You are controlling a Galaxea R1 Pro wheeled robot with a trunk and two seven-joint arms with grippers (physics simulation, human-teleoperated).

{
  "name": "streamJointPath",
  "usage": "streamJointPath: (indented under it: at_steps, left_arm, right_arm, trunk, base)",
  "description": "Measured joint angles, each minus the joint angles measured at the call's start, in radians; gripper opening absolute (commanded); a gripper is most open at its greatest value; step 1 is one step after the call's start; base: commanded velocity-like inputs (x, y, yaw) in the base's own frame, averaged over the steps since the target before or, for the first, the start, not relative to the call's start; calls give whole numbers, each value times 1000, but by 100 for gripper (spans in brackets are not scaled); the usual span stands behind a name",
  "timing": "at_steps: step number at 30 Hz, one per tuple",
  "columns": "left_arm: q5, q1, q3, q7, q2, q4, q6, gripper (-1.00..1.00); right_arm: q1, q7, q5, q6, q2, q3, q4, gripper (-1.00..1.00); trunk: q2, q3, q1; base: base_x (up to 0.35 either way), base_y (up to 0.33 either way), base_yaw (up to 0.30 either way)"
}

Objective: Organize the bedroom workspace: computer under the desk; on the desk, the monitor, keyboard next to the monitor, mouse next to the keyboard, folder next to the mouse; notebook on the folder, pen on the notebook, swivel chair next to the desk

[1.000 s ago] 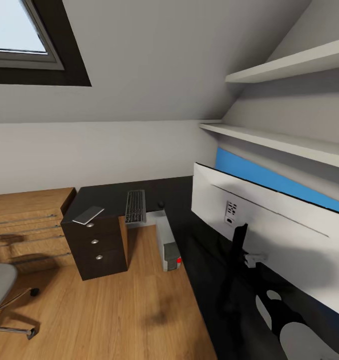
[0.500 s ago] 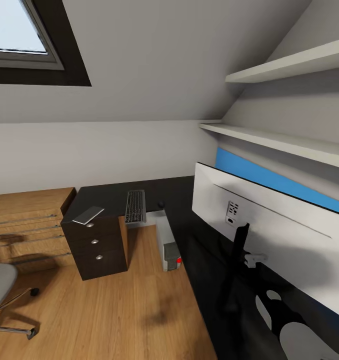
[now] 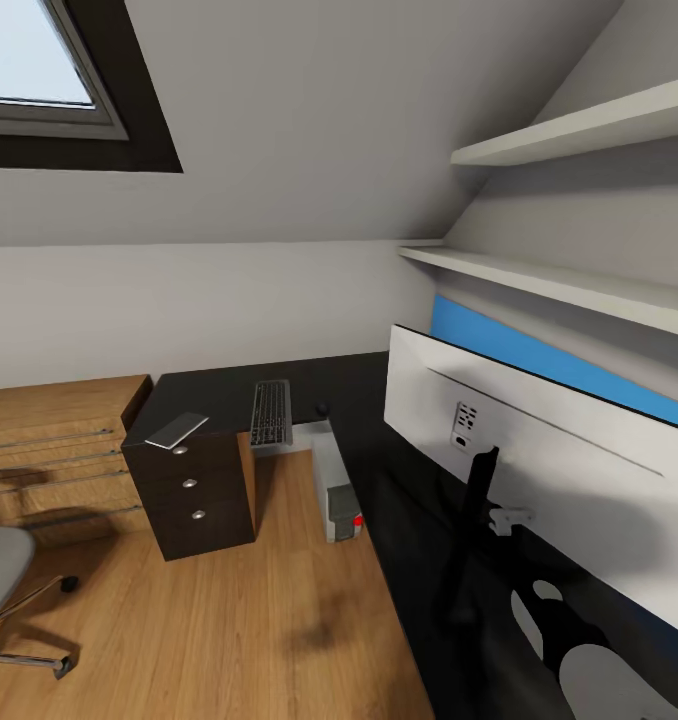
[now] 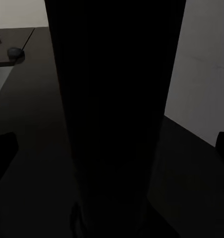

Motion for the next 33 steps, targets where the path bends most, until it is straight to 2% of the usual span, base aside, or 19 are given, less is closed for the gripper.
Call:
streamJointPath:
  at_steps: [7,26,33]
  left_arm:
    - [0,0,0,0,0,0,0,100]
    - [0,0,0,0,0,1,0,100]
    - [0,0,0,0,0,1,0,100]
  right_arm:
    - [0,-1,0,0,0,0,1,100]
    - [0,-2,0,-2,0,-1,0,100]
    - [0,-12,-4,3,2,-6,-1,100]
  trunk:
    - [0,0,0]
    - [0,0,1]
    - [0,0,0]
  base:
    - [-146,0,0]
    - [-302,0,0]
    - [-95,0,0]
